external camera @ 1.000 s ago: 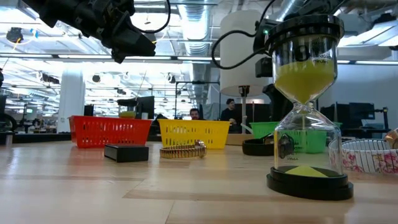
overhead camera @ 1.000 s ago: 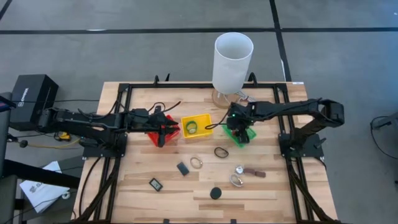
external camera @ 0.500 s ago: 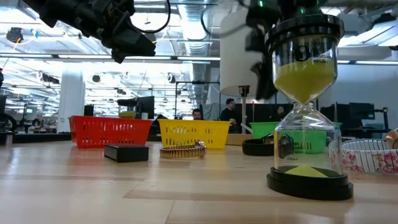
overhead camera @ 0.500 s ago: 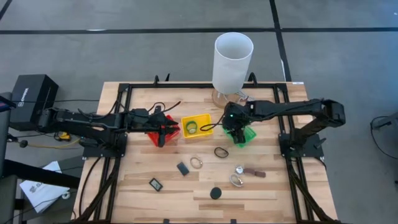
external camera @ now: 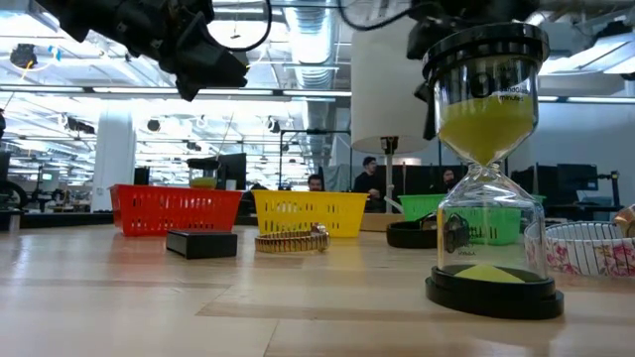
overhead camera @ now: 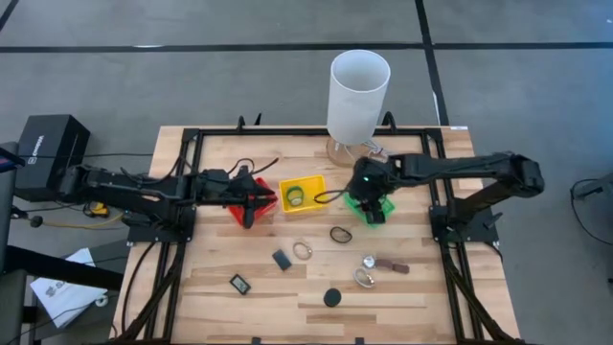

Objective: Pick & Place Office items
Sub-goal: Put the black hourglass into the red basket

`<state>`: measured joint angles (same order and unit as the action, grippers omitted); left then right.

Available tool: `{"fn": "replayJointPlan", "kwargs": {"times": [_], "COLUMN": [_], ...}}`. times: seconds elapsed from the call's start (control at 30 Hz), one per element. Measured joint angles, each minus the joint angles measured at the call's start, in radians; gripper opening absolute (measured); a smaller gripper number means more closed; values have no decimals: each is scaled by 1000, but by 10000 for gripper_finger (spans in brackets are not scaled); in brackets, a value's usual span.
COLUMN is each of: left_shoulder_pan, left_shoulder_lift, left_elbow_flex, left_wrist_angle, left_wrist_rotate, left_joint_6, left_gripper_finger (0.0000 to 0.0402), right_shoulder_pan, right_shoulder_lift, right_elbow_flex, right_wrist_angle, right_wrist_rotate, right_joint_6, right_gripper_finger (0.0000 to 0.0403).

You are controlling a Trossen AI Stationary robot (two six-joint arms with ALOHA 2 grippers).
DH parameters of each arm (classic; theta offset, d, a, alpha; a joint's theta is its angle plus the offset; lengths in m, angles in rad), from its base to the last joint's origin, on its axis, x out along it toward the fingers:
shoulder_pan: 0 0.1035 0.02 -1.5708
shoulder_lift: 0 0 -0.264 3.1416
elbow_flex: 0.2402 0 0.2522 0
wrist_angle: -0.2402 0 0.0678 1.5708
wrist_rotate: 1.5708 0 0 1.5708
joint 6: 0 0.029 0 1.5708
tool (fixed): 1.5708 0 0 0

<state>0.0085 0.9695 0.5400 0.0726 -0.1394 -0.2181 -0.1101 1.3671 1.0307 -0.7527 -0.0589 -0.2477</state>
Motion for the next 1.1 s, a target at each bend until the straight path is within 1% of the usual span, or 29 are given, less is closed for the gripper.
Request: {"fn": "replayJointPlan", "kwargs": {"times": [0.1,0.2,0.27,0.37,0.47,0.57,0.73,0.93,1.1], "left_shoulder_pan": [-23,-31,-31,-30,-30,-30,-30,-31,-63], "left_shoulder_lift": [0,0,0,0,0,0,0,0,0], "left_elbow_flex": [0,0,0,0,0,0,0,0,0], "left_wrist_angle": [2,4,5,6,12,17,24,36,42], "left_wrist_rotate": [2,4,4,3,0,-9,-46,-47,-47], "left_joint_6": [17,23,22,22,22,22,19,-19,-19], "left_gripper_finger": [108,108,108,108,108,108,108,108,108], "right_shoulder_pan": [7,-11,-27,-55,-77,-89,-87,-87,-87], "right_shoulder_lift": [-80,-155,-204,-263,-293,-292,-243,-177,-131], "right_elbow_flex": [-136,-246,-297,-333,-345,-345,-345,-338,-308], "right_wrist_angle": [205,377,476,581,620,659,682,686,686], "right_wrist_rotate": [-8,-6,-3,-4,-4,-4,-4,-4,-4], "right_joint_6": [-34,-56,-70,-89,-89,-55,-55,-67,-67], "right_gripper_finger": [172,174,176,176,176,176,176,177,177]}}
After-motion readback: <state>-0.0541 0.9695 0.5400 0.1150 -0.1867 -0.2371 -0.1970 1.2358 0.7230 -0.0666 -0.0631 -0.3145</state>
